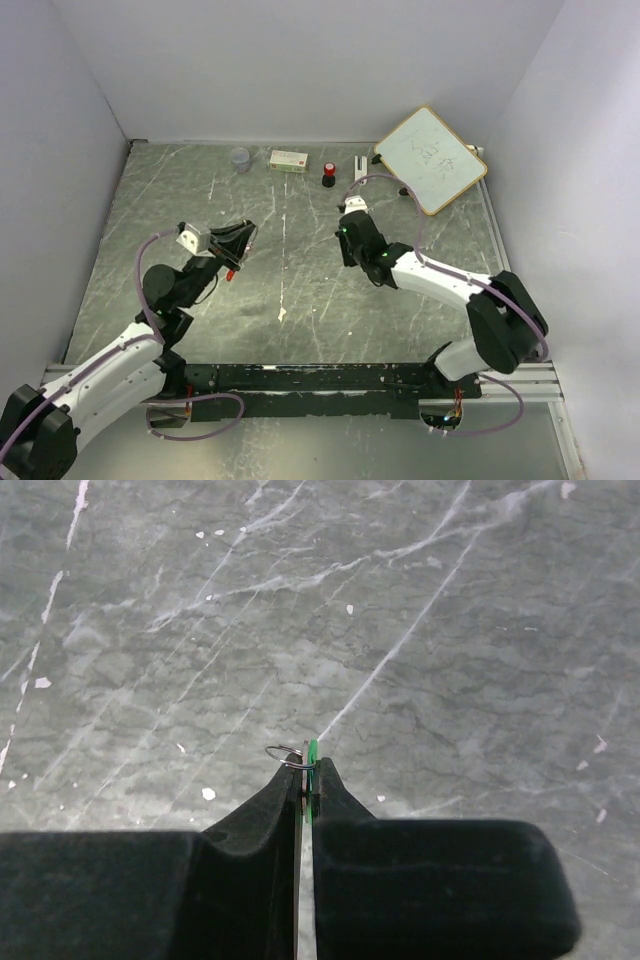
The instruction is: Remove the keys from the keyring
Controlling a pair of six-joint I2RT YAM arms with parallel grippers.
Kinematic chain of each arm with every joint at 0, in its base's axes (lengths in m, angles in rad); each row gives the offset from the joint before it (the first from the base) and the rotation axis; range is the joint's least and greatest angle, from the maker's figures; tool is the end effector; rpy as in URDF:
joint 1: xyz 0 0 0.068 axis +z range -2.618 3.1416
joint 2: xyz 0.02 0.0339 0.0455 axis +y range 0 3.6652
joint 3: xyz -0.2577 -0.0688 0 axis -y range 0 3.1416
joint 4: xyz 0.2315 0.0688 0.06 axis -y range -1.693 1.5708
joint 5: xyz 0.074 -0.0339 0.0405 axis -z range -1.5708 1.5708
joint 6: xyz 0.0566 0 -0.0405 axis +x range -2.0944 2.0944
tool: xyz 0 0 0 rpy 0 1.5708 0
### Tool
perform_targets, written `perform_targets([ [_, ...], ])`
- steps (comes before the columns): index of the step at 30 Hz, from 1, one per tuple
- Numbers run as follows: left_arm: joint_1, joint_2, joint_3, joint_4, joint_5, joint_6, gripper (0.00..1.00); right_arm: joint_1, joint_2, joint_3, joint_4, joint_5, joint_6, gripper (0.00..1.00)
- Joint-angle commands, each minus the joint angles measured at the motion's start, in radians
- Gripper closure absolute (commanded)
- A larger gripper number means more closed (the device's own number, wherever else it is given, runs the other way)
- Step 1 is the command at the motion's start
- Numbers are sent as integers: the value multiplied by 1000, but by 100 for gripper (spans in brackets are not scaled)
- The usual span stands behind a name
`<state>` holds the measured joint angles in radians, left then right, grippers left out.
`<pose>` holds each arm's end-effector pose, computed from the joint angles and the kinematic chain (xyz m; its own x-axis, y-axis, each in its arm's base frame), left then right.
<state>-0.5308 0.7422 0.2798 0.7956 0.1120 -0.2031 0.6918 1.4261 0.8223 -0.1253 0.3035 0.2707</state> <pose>0.1582 -0.1002 0.2807 0.1564 -0.3242 -0.9330 0.6388 0.7536 -0.1548 0.2441 0.1802 0.2012 -0.6112 -0.1750 -0.7719 -0.2840 0.9588 0.0076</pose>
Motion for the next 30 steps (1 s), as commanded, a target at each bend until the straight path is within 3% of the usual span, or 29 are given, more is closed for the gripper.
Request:
perform_targets([
  [1,5,22,36,53,44,-21,93,-21,77,-12,100,-41,16,100],
  [9,4,62,46,61,54,-20,93,-32,204,28,133,-30,18,99],
  [16,3,82,51,71,62,-24,93,-32,174,37,112,-25,15,51],
  [18,4,85,53,70,62,-24,93,-31,140,33,101,-24,15,45],
  [24,4,93,58,86,76,-46,93,-16,13,-6,111,-81,-8,43],
  [28,2,98,77,86,89,-60,93,17,-82,-74,209,-153,-24,55],
  [30,2,102,90,90,104,-68,93,29,-122,-117,278,-206,-19,56],
])
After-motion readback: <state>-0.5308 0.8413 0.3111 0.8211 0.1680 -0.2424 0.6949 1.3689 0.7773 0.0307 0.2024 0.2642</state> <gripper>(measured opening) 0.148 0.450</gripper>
